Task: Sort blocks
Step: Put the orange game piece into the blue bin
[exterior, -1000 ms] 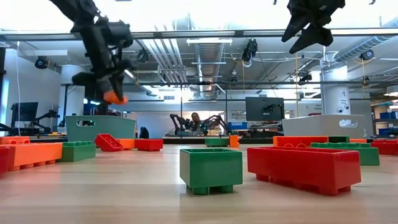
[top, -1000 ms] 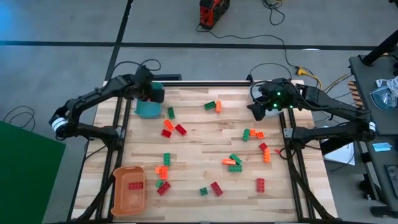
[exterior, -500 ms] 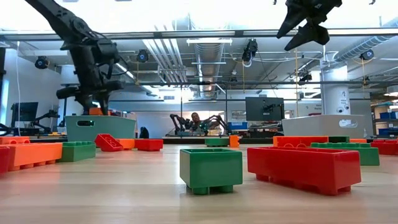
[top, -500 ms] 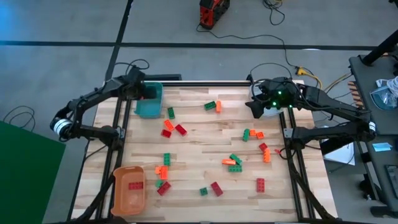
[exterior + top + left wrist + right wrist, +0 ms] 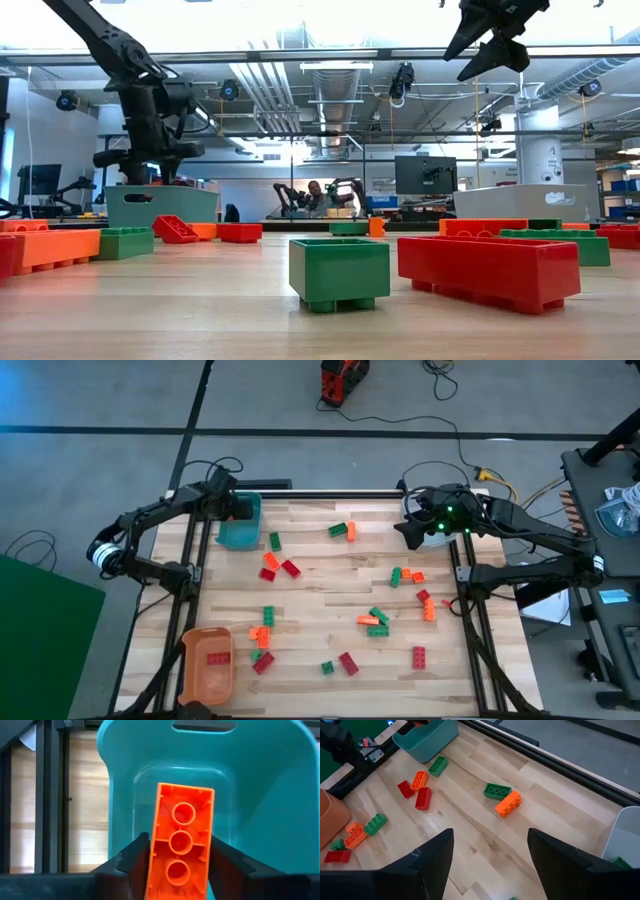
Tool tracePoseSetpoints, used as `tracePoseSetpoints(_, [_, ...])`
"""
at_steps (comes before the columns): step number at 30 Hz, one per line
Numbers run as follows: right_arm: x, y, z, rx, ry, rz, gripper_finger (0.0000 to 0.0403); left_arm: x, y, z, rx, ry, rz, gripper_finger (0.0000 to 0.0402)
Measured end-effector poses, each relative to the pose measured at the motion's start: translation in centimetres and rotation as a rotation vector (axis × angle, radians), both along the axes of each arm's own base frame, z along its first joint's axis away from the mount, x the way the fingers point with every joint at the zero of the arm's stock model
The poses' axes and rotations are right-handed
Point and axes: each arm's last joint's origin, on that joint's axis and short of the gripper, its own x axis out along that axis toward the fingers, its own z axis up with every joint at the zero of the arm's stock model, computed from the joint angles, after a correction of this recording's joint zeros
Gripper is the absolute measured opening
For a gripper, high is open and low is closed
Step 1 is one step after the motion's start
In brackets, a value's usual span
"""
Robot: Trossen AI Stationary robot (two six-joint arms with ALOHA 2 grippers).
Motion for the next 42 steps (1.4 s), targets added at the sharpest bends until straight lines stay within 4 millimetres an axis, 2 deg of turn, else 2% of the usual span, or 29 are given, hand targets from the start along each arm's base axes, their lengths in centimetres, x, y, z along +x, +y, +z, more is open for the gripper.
tracePoseSetpoints(10, [0.0,0.0,0.0,0.0,0.0,0.0,0.025,0.0,0.0,0.2,0.011,-0.008,-0.004,0.0172])
tracePoseSetpoints(13, [-0.1,0.0,-0.1,0.031,-0.001,-0.018,0.0251,0.1,-0.3,0.7,-0.001,-0.07,-0.04,0.0172])
tracePoseSetpoints(17, [-0.2,0.3,0.2,0.068,0.004,-0.002,0.0254,0.3,-1.2,2.0,-0.007,-0.192,-0.13,0.0173])
tracePoseSetpoints(26, [-0.1,1.4,1.3,0.06,0.009,0.071,0.0232,0.7,-4.8,6.0,0.151,-0.309,-0.258,0.0173])
tracePoseSetpoints(29, [0.9,2.0,1.4,0.067,0.025,0.11,0.0226,0.6,-5.8,7.0,0.198,-0.341,-0.29,0.0173])
tracePoseSetpoints(33, [3.5,2.9,1.0,0.079,0.078,0.179,0.022,0.3,-6.7,7.9,0.246,-0.361,-0.305,0.0174])
tracePoseSetpoints(42, [8.0,4.9,0.6,0.076,0.21,0.301,0.022,-0.1,-7.3,8.9,0.325,-0.397,-0.33,0.0174])
